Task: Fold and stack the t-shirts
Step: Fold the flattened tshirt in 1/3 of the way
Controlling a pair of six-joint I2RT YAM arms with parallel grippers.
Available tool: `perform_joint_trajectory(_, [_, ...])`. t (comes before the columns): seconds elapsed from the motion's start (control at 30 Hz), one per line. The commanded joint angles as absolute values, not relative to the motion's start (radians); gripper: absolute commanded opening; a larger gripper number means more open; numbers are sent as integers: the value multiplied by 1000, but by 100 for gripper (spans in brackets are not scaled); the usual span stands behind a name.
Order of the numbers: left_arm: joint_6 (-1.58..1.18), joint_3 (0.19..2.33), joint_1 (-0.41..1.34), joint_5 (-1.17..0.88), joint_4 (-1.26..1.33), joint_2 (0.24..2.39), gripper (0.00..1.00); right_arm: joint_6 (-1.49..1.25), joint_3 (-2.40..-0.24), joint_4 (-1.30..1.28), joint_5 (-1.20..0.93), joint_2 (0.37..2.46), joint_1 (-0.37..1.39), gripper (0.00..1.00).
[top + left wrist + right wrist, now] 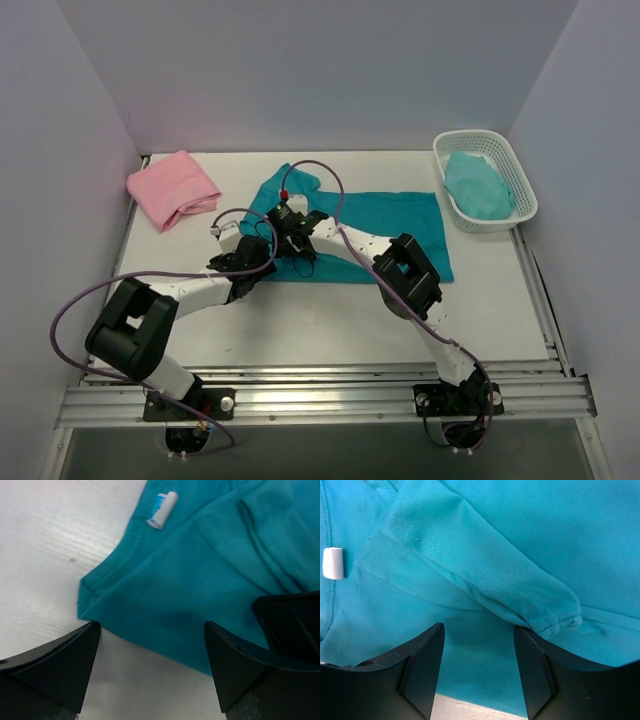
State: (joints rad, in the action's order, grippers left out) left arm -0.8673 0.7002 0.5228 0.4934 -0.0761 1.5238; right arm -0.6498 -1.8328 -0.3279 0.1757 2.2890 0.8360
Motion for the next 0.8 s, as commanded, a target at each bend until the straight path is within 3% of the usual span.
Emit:
perform_joint_trajectory(0.0, [-856,749,528,446,86,1580,93,-629,-1848,-357,172,2237,810,53])
perform_joint_trajectory(0.4, [-879,770,532,440,63,1651,88,-621,-1861,-344,144,2275,750,53])
perform_joint_trajectory(0.77, [-891,741,548,433,64,1666,87,-617,-2169,-429,120,2502,580,53])
